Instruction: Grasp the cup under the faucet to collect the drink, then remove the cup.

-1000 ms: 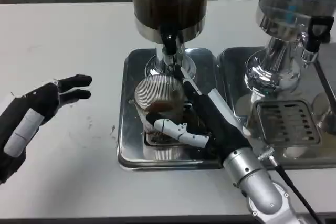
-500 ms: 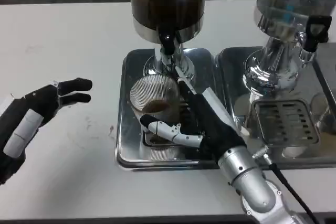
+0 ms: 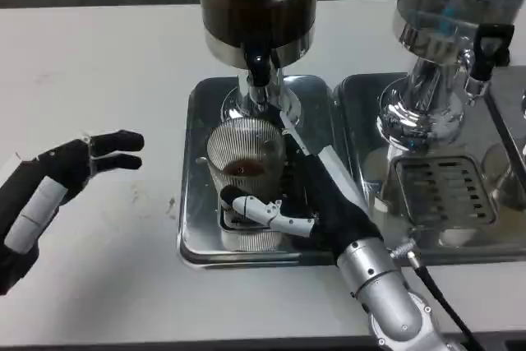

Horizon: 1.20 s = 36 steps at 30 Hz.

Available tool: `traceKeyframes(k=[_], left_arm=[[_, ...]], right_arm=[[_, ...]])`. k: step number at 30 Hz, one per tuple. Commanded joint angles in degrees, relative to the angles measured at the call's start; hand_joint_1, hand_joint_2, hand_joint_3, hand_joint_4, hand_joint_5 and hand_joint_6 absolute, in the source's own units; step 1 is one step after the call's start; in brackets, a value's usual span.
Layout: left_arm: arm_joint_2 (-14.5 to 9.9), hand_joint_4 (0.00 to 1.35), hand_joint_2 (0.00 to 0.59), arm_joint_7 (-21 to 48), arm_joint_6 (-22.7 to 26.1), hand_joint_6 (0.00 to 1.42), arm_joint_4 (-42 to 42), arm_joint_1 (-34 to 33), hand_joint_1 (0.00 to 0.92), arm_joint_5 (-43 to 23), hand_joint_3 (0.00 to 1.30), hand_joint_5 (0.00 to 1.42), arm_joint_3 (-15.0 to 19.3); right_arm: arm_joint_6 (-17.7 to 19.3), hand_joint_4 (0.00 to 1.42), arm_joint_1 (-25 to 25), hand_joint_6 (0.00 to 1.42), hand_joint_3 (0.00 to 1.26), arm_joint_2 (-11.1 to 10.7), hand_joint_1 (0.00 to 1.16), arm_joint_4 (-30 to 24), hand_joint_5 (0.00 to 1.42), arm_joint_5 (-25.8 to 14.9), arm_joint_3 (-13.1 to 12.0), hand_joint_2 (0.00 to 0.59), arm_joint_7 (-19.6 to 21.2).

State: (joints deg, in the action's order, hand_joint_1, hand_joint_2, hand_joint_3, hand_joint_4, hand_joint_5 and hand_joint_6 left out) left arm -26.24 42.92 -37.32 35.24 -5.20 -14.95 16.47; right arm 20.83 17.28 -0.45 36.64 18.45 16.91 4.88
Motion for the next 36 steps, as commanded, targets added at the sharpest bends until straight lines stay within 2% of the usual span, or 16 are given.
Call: traceKeyframes(k=[1,3,7,9,15,21,22,30,36], left_arm=[[-0.9,0.27,0.087,-0.5,0.7,0.17,0.3,0.2,0.000,0.5,0.39,0.31,-0.5],[-1.0,0.28,0.087,-0.5,0.7,0.17,0.3,0.2,0.000,0.5,0.39,0.32,-0.5],[-1.2,0.29,0.084,-0.5,0.7,0.18,0.5,0.3,0.000,0.5,0.41,0.33,-0.4],[-1.3,0.29,0.083,-0.6,0.7,0.19,0.6,0.3,0.000,0.5,0.41,0.33,-0.3],[-1.6,0.29,0.077,-0.6,0.7,0.19,0.7,0.6,0.000,0.6,0.42,0.33,-0.2],[-1.9,0.30,0.074,-0.6,0.8,0.19,0.6,0.8,0.000,0.5,0.42,0.34,-0.1],[-1.9,0.30,0.074,-0.5,0.8,0.19,0.6,0.8,0.000,0.4,0.42,0.34,-0.1],[-1.9,0.31,0.074,-0.4,0.8,0.19,1.4,0.1,0.000,0.6,0.43,0.34,-0.5],[-1.9,0.32,0.074,-0.2,0.8,0.20,2.2,-0.2,0.000,0.7,0.43,0.35,-0.7]], right_arm=[[-0.8,0.00,-0.8,0.10,0.00,1.3,0.67,3.1,0.03,0.3,1.2,0.204,-1.1],[-0.3,0.00,-0.8,0.14,0.00,1.8,0.67,4.0,0.06,0.1,1.1,0.208,-0.7],[1.2,0.12,-0.5,0.26,0.01,2.8,0.68,6.6,0.17,0.0,0.9,0.203,0.9],[2.5,0.18,-0.3,0.32,0.05,3.3,0.69,8.4,0.23,-0.1,0.7,0.197,2.2],[10.3,0.29,0.8,0.42,0.15,5.7,0.74,16.9,0.34,-1.0,-0.7,0.196,7.0],[15.3,0.40,1.6,0.53,0.26,6.7,0.75,21.1,0.45,-0.7,-1.0,0.191,10.5],[15.8,0.42,1.6,0.56,0.28,6.7,0.76,21.5,0.47,-0.7,-1.1,0.195,10.9],[20.2,0.62,1.1,1.12,0.41,7.0,0.86,22.7,0.77,-0.7,-2.4,0.190,15.3],[21.6,0.71,0.5,1.26,0.49,7.0,0.88,22.4,0.89,0.2,-2.9,0.183,19.0]])
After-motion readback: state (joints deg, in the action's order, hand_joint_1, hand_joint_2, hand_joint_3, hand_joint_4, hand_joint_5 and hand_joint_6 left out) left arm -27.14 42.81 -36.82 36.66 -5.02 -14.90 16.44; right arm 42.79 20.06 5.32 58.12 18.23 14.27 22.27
